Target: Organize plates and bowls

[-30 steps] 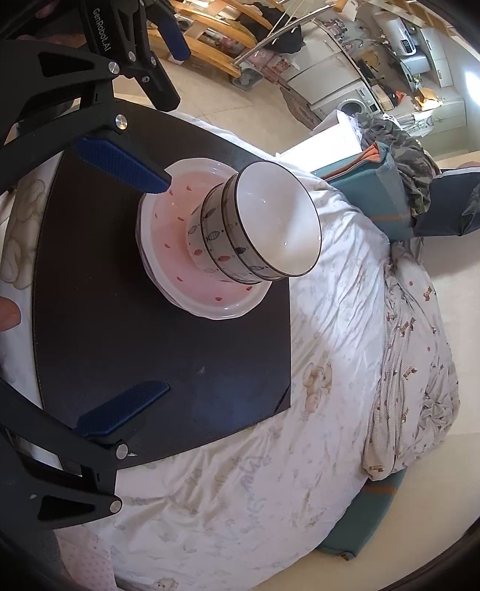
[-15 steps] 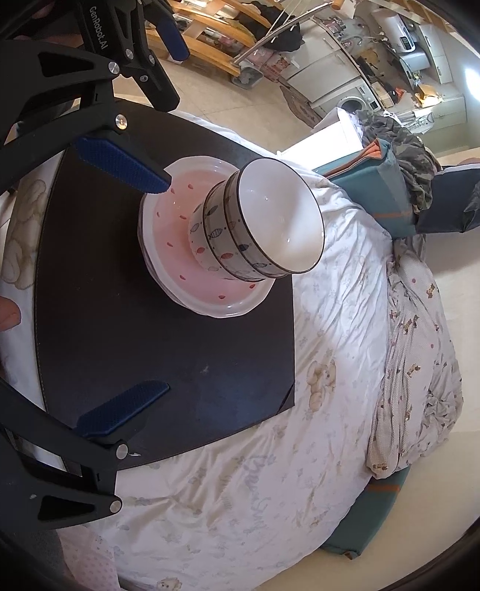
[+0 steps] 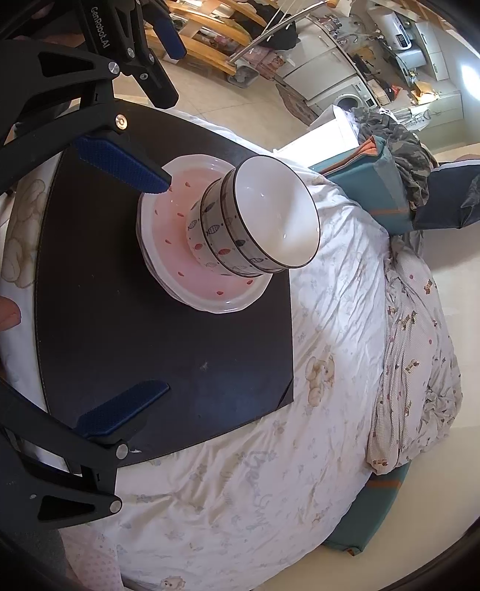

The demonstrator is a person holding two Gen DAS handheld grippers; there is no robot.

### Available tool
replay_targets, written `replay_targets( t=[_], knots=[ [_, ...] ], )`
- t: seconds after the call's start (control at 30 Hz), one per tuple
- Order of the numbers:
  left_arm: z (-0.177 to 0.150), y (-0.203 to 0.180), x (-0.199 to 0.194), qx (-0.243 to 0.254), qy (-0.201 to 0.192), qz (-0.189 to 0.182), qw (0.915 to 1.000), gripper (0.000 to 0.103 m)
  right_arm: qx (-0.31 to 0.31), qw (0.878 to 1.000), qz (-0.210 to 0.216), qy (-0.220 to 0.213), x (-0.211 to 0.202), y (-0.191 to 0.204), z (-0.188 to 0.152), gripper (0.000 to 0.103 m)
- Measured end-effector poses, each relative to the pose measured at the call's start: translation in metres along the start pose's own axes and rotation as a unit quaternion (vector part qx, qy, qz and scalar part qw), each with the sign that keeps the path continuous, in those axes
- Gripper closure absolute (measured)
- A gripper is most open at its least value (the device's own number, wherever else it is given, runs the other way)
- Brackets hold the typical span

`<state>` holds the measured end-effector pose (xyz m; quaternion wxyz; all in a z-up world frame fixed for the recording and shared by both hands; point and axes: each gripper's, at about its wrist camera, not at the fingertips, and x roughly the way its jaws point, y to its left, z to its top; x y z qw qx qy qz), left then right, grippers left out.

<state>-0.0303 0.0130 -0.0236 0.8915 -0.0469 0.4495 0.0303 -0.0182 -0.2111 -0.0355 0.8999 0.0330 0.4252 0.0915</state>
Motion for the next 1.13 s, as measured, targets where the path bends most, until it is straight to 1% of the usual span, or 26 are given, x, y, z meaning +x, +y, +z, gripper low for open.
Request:
replay_targets(
  t=[1.13],
  knots=[
    [-0.0005, 0.0002, 0.0000, -0.006, 0.005, -0.003, 1.0000, 0.000, -0.002, 1.000, 0.000, -0.001, -0.0023, 0.0020, 0.0006, 0.000]
  ],
)
